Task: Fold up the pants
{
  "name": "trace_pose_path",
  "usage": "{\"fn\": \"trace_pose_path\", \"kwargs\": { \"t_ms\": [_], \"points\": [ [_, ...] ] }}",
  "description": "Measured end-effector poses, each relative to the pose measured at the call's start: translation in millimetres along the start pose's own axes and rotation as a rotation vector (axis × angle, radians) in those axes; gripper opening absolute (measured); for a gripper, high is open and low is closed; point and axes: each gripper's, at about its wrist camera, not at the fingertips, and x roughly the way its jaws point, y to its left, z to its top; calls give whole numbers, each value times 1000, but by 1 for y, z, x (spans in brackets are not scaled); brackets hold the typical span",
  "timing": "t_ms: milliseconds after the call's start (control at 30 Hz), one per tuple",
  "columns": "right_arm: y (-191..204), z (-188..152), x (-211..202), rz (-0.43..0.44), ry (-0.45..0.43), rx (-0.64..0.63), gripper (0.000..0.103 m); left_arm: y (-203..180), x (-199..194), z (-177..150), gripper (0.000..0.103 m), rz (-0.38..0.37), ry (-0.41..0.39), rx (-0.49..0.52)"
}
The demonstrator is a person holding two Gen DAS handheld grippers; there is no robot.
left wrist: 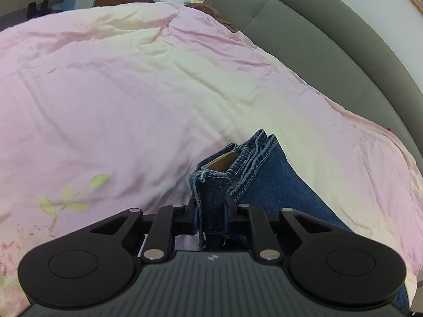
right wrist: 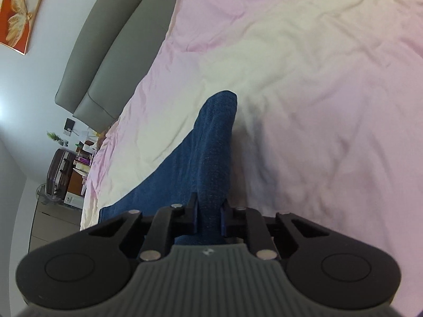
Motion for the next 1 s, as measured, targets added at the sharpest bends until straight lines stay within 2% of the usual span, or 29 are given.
{"fn": "trace_pose_path", "kwargs": {
  "t_ms": [100,200,367,500,600,667,733,800,900,967,1000],
  "points": [
    [16,-1,-32,-25,-6,-26,9,-10,-24,-18,18,-17,36,40],
    [15,-7,-76,-52,-5,-20,8,-21,-51,-47,18,-54,71,93],
    [-23,-39,-171,-120,-33,28,9,-28,-90,-107,18,-112,180,123],
    [-64,-73,-227,-183,-43,93,9,-41,-99,-147,18,-95,224,243],
    [-98,-95,-233,-229,-15,146,9,-49,-85,-158,20,-20,242,358],
    [-116,-107,-227,-240,2,174,9,-51,-75,-155,25,32,307,386],
    [-125,-114,-220,-258,13,173,9,-55,-79,-152,35,73,295,439],
    [-127,-115,-216,-264,21,155,11,-60,-86,-149,40,92,290,484],
    [-128,-108,-210,-269,67,124,31,-70,-99,-147,41,153,214,561],
    [-132,-104,-207,-287,96,111,44,-79,-109,-149,44,235,130,619],
    [-134,-100,-206,-298,103,101,48,-84,-113,-149,44,229,111,634]
  ]
}}
